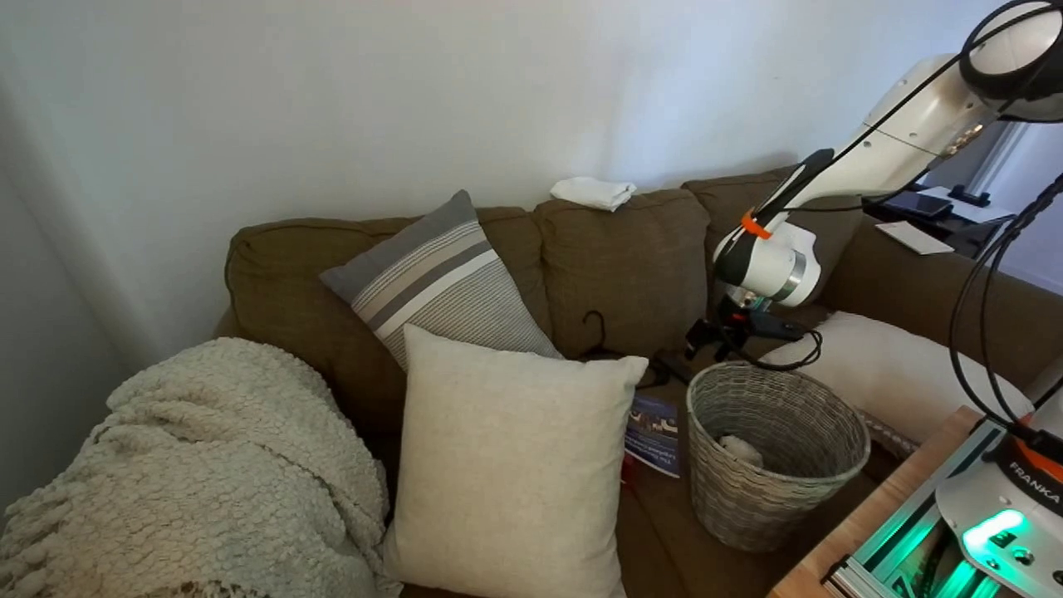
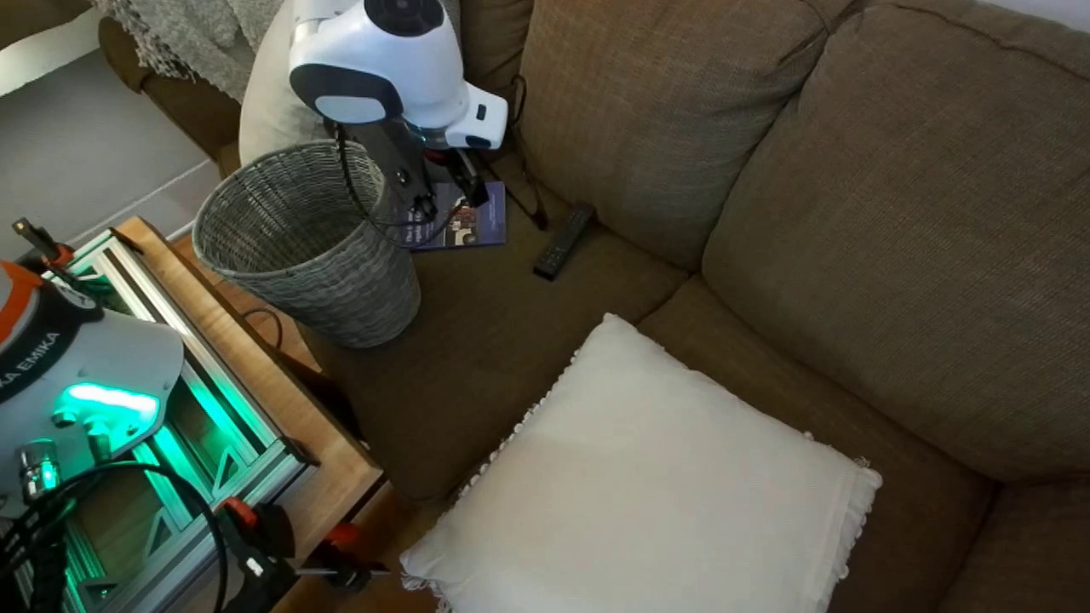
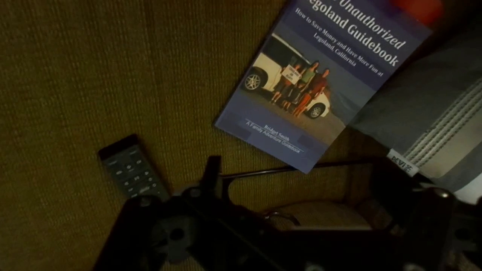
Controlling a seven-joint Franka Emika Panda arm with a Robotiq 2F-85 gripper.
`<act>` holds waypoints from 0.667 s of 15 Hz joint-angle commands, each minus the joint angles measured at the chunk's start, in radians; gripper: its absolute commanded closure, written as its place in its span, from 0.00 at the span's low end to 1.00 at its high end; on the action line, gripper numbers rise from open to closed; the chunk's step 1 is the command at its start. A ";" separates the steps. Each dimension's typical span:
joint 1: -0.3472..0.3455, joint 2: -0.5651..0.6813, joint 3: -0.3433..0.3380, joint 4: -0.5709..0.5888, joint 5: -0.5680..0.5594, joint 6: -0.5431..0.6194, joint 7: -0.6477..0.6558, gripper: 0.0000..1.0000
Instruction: Put the black remote control on the backrest of the sofa.
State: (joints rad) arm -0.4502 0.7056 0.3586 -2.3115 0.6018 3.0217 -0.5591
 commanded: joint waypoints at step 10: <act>0.266 -0.038 -0.572 0.291 -0.532 -0.506 0.583 0.00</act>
State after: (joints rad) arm -0.2579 0.5886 -0.0714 -2.1970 0.2142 2.7091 -0.0789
